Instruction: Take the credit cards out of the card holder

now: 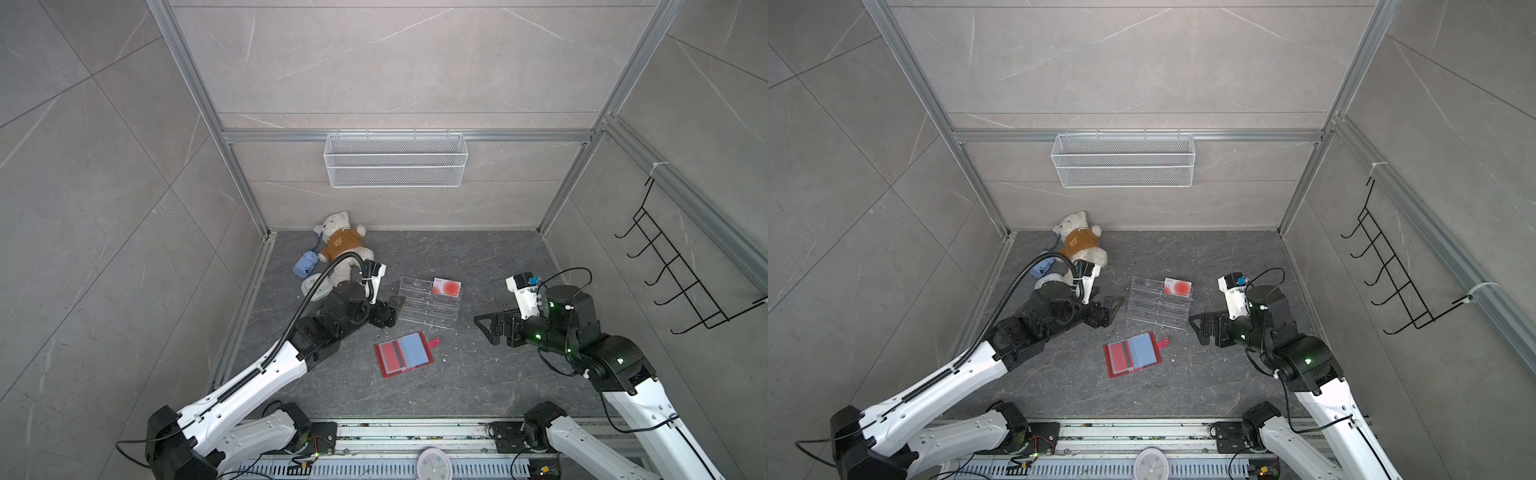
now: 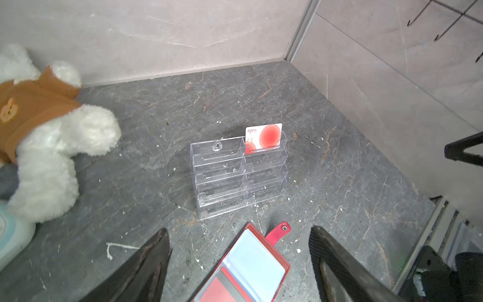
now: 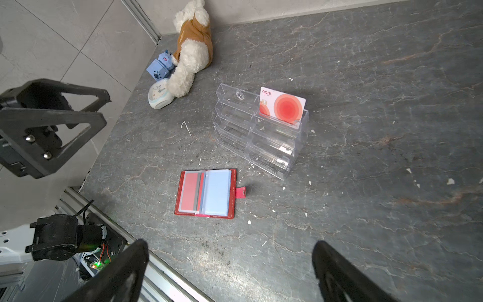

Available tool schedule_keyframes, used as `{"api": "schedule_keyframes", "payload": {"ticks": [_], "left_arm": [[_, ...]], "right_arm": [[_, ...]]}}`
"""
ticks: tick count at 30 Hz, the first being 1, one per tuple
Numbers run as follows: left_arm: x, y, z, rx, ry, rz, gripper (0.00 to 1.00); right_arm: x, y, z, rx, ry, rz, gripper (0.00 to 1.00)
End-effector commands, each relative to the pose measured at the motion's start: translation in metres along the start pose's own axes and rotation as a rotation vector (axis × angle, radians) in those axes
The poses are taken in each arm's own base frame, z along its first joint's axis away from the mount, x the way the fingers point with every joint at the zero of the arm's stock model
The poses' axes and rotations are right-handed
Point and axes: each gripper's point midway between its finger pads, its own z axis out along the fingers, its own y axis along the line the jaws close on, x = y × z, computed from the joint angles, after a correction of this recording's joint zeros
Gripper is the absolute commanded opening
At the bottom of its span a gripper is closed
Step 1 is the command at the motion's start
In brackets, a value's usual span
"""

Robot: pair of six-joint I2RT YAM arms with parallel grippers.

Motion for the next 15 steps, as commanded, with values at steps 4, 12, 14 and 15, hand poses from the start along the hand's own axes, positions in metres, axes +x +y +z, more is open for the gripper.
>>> {"api": "schedule_keyframes", "payload": {"ticks": [4, 12, 14, 15], "left_arm": [[0.024, 0.011, -0.029, 0.009, -0.014, -0.305, 0.85], [0.107, 0.037, -0.017, -0.072, 0.113, -0.641, 0.81], [0.123, 0.038, -0.011, -0.061, 0.131, -0.716, 0.8], [0.131, 0.04, -0.007, -0.061, 0.14, -0.748, 0.79]], "right_arm": [[0.001, 0.0, 0.009, -0.024, -0.011, 0.038, 1.0], [0.007, 0.008, 0.02, -0.085, 0.008, 0.069, 0.97], [0.011, 0.008, 0.027, -0.1, 0.026, 0.096, 0.93], [0.013, 0.009, 0.032, -0.116, 0.034, 0.112, 0.9]]}}
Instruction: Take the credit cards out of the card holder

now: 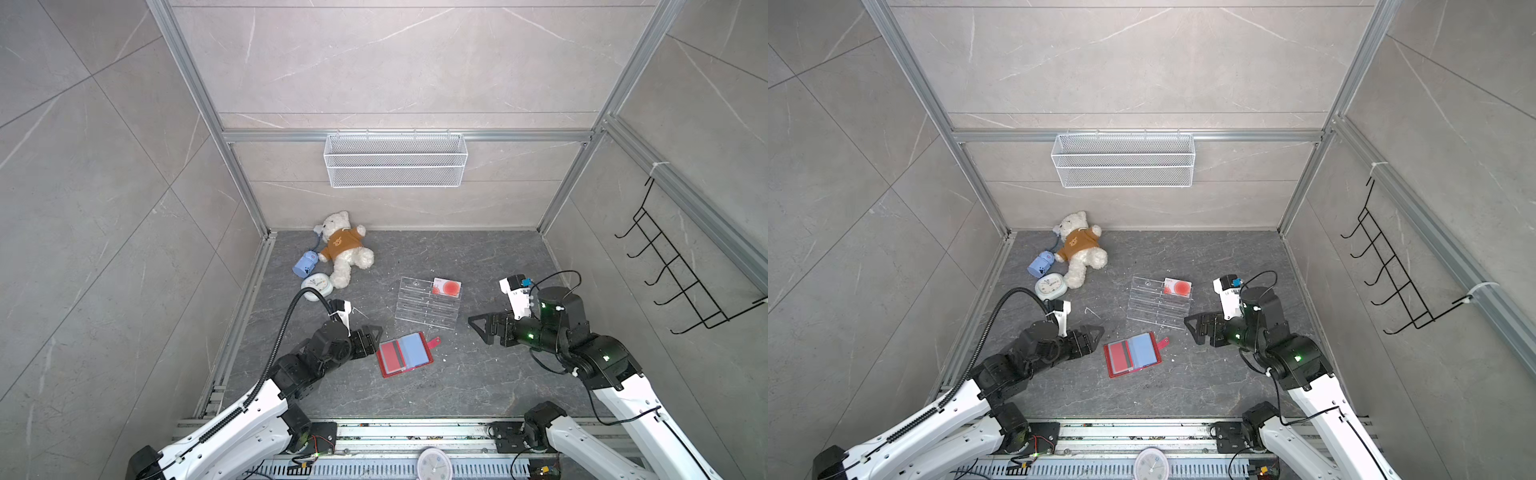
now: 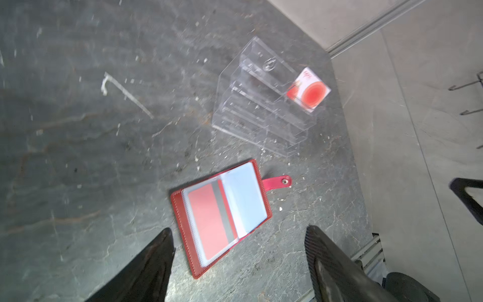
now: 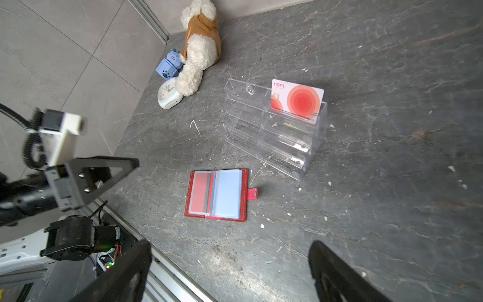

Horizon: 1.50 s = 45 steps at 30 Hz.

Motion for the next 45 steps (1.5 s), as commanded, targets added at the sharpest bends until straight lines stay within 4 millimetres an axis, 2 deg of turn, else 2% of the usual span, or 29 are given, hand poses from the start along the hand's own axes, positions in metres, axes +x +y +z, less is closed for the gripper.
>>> {"api": "schedule_keyframes", "payload": {"ticks": [1, 3, 10, 14, 24, 30, 41, 45], "left_arm": [[0.009, -0.001, 0.008, 0.048, 0.018, -0.211, 0.78], [0.021, 0.012, 0.016, 0.019, 0.047, -0.295, 0.76], [0.048, 0.026, 0.042, 0.041, 0.11, -0.439, 0.71], [0.053, 0.028, 0.05, 0.054, 0.119, -0.493, 0.71], [0.062, 0.03, 0.063, 0.077, 0.147, -0.552, 0.67], [0.072, 0.037, 0.071, 0.062, 0.173, -0.56, 0.65], [0.077, 0.033, 0.084, 0.094, 0.193, -0.561, 0.56], [0.071, 0.023, 0.086, 0.149, 0.178, -0.559, 0.51]], "right_arm": [[0.006, 0.004, 0.015, -0.058, 0.024, 0.066, 0.86], [0.013, 0.003, 0.027, -0.086, 0.048, 0.106, 0.78], [0.036, 0.007, 0.068, -0.139, 0.127, 0.176, 0.53], [0.051, 0.004, 0.089, -0.096, 0.203, 0.169, 0.42], [0.089, 0.028, 0.154, -0.086, 0.354, 0.106, 0.18], [0.104, 0.033, 0.182, -0.073, 0.403, 0.102, 0.17], [0.133, 0.003, 0.205, 0.038, 0.467, 0.133, 0.16], [0.144, -0.006, 0.208, 0.074, 0.484, 0.162, 0.15]]}}
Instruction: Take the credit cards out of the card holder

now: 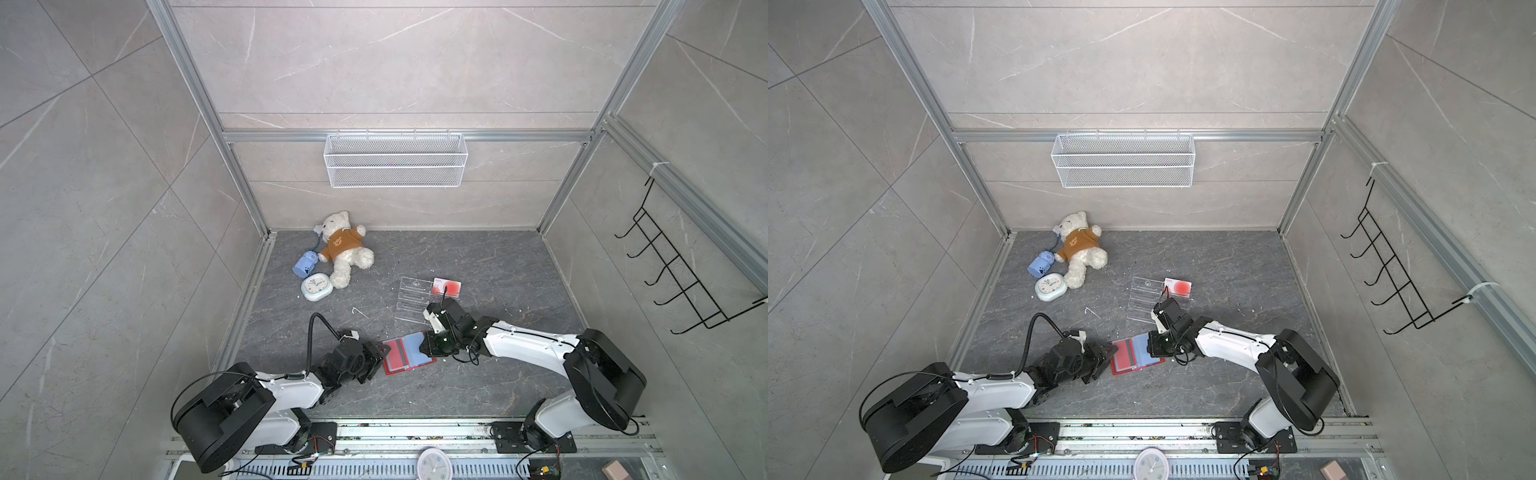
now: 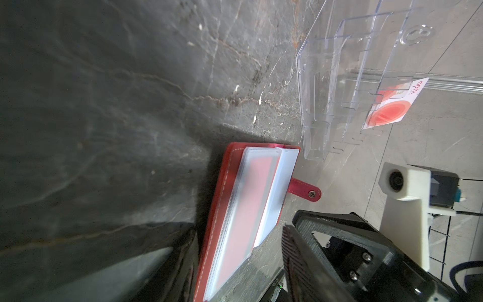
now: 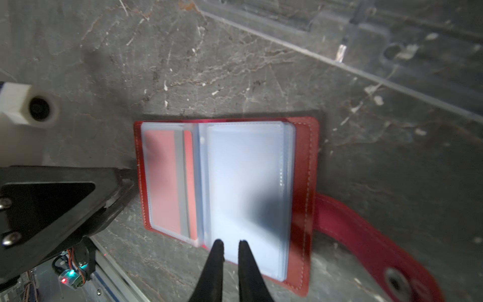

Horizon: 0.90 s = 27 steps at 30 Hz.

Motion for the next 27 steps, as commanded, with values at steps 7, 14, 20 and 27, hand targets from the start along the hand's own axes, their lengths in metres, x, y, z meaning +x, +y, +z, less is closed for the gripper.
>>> {"api": "schedule_keyframes", "payload": {"ticks": [7, 14, 20, 27], "left_arm": [[0.004, -0.038, 0.0, 0.149, 0.023, 0.047, 0.42], [0.005, -0.043, 0.002, 0.166, 0.029, 0.069, 0.38], [0.01, -0.042, 0.009, 0.155, 0.06, 0.078, 0.32], [0.013, -0.038, 0.014, 0.151, 0.068, 0.078, 0.2]], "right_arm": [[0.012, -0.021, 0.01, 0.07, 0.006, 0.061, 0.17], [0.018, -0.027, 0.012, 0.085, 0.019, 0.074, 0.17], [0.017, -0.028, 0.013, 0.087, 0.014, 0.075, 0.17], [0.018, -0.029, 0.011, 0.094, 0.012, 0.075, 0.17]]}}
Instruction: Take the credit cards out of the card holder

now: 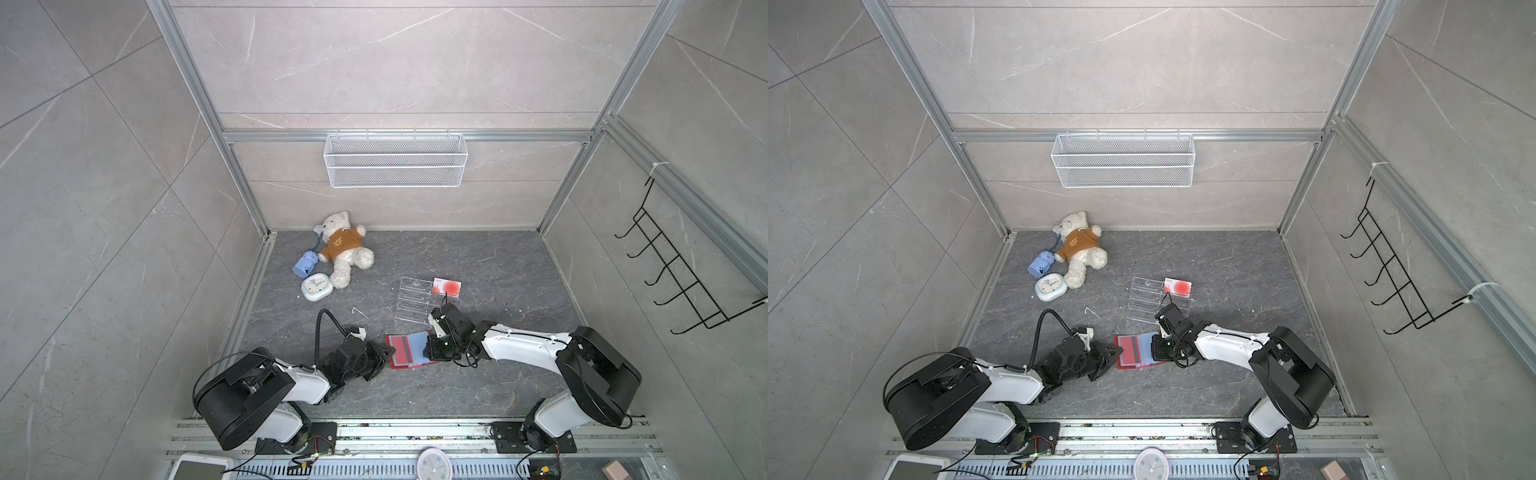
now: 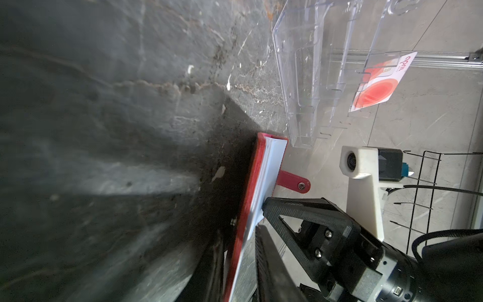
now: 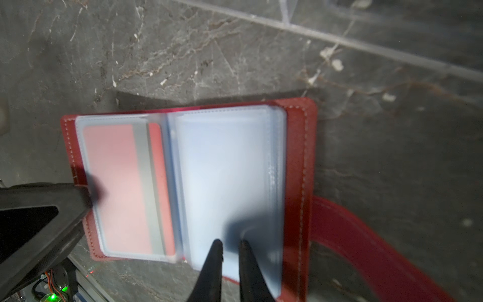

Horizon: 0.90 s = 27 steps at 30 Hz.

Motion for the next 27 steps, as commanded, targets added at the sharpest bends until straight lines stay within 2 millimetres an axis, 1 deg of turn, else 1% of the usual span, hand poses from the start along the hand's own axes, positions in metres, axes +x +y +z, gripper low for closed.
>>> {"api": "schedule_keyframes", "payload": {"ticks": [1, 2, 6, 12, 17, 21, 25, 27], "left_arm": [[0.001, -0.024, 0.003, 0.077, 0.004, 0.037, 0.17], [0.001, -0.024, 0.003, 0.078, 0.005, 0.039, 0.16], [0.001, -0.024, 0.001, 0.082, -0.005, 0.043, 0.16], [-0.003, -0.024, -0.005, 0.082, -0.032, 0.044, 0.23], [-0.005, -0.021, -0.008, 0.069, -0.048, 0.042, 0.23], [-0.005, -0.022, -0.006, 0.065, -0.043, 0.05, 0.18], [-0.005, -0.02, -0.007, 0.061, -0.046, 0.047, 0.07], [-0.005, -0.019, -0.008, 0.059, -0.049, 0.049, 0.03]], "right_arm": [[0.008, -0.011, 0.003, 0.042, 0.009, 0.009, 0.17], [0.007, -0.011, 0.002, 0.041, 0.008, 0.01, 0.17], [0.009, -0.012, 0.003, 0.043, 0.01, 0.011, 0.17], [0.01, -0.012, 0.002, 0.043, 0.011, 0.012, 0.17], [0.01, -0.012, 0.003, 0.042, 0.015, 0.011, 0.17], [0.009, -0.01, 0.003, 0.038, 0.011, 0.009, 0.17], [0.009, -0.01, 0.001, 0.035, 0.01, 0.011, 0.18], [0.007, -0.006, -0.002, 0.012, -0.004, 0.008, 0.25]]}}
